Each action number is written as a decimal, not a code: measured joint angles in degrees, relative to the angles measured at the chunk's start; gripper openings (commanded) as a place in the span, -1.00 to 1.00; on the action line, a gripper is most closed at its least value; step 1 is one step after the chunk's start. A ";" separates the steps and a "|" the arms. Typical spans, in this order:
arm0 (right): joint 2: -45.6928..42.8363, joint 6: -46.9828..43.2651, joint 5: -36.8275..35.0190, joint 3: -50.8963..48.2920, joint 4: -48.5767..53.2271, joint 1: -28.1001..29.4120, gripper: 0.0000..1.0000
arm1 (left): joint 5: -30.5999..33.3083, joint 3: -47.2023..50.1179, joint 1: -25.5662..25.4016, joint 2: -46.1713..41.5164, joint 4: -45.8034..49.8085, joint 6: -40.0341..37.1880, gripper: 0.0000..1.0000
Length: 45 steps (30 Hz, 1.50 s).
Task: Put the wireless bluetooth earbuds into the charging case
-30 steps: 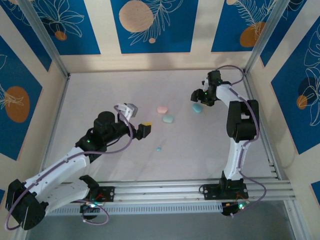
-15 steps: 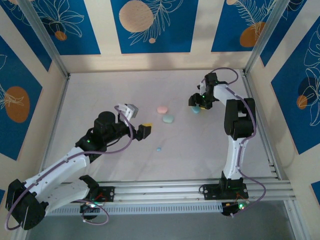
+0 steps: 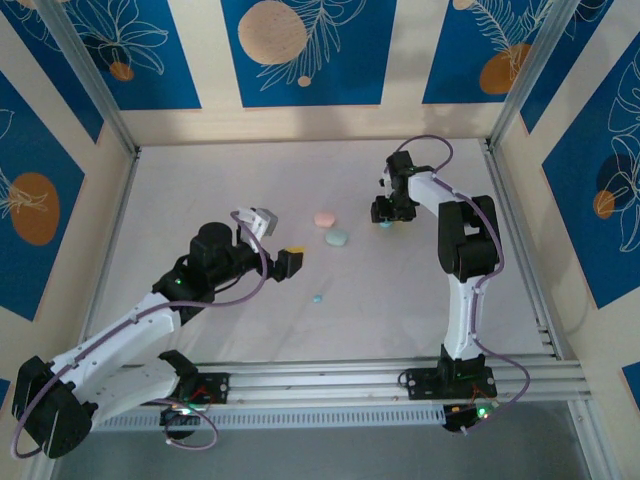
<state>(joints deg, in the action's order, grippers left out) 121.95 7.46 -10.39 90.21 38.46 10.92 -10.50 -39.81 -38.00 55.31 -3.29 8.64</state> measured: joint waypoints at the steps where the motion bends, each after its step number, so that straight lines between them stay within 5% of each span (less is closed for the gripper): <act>1: 0.09 0.02 -0.42 0.02 0.00 0.15 -0.04 | 0.00 0.00 0.00 0.00 0.00 0.00 1.00; 12: -4.28 -0.72 -1.40 -4.81 -1.79 2.64 -0.32 | 0.50 0.00 1.40 0.00 1.11 3.04 1.00; 18: -24.68 -3.54 3.32 -17.84 -9.27 9.55 -0.35 | -1.31 -0.42 5.62 0.00 0.26 9.46 0.98; 27: -49.72 -14.97 18.82 -33.14 -25.42 18.32 -0.36 | -12.52 -2.38 10.03 3.65 -7.91 19.54 0.64; 35: -54.93 -25.29 24.94 -37.42 -31.23 22.93 -0.37 | -19.10 -8.46 7.93 8.33 -7.56 22.36 0.60; 45: -55.34 -28.94 25.64 -37.42 -32.13 24.65 -0.36 | -19.96 -14.25 4.07 12.28 0.28 20.76 0.46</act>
<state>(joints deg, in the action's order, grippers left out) 66.61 -21.47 15.25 52.80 6.33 35.57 -30.46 -54.06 -33.93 67.59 -3.01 29.41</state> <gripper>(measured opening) 0.398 0.744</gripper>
